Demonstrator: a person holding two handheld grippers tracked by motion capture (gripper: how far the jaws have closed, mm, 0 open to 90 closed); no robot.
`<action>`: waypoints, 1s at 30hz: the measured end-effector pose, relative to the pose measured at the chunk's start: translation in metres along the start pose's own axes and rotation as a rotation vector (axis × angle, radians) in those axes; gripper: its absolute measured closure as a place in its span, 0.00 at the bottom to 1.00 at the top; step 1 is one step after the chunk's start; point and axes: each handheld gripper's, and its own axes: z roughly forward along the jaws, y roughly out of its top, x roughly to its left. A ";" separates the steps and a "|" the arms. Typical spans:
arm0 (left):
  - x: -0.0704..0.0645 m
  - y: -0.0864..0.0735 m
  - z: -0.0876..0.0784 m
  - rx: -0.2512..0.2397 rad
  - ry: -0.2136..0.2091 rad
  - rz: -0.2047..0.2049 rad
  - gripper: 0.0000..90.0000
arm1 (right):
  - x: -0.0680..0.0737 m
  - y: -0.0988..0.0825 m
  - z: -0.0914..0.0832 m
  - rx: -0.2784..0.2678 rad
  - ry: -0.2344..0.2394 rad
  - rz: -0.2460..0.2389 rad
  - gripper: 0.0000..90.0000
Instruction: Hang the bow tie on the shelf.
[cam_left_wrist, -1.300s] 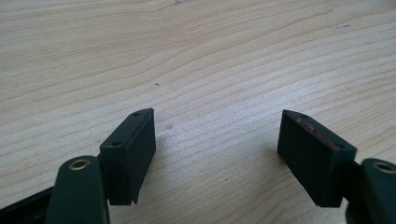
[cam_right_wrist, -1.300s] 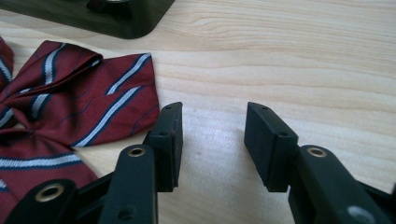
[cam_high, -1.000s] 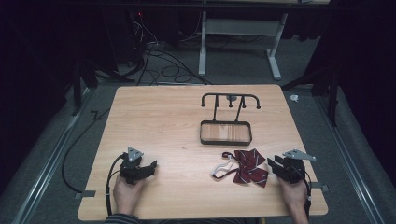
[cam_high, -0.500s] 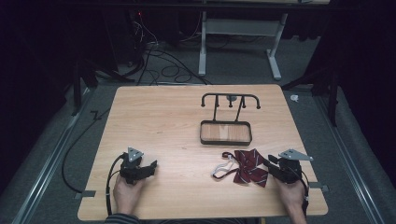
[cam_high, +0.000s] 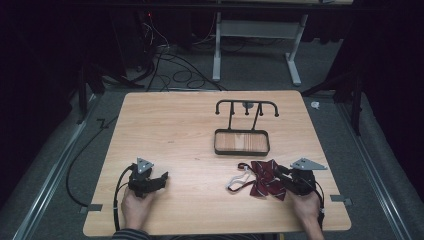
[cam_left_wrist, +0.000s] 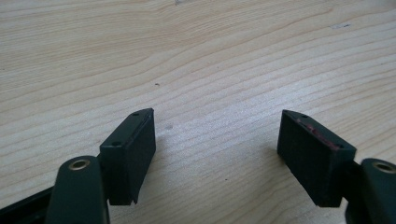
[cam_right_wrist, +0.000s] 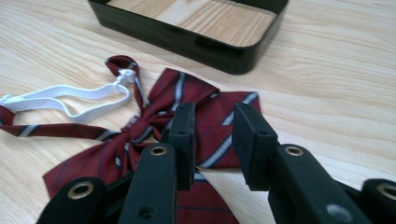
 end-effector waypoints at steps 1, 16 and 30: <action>0.000 0.000 0.000 0.000 0.000 0.000 0.32 | 0.001 0.001 0.001 0.001 0.005 -0.003 0.80; 0.000 0.000 0.000 0.000 -0.002 -0.001 0.32 | 0.021 0.018 0.018 0.017 0.070 -0.059 0.81; 0.001 0.000 0.000 0.000 -0.004 -0.002 0.31 | 0.034 0.040 0.037 0.047 0.104 -0.111 0.80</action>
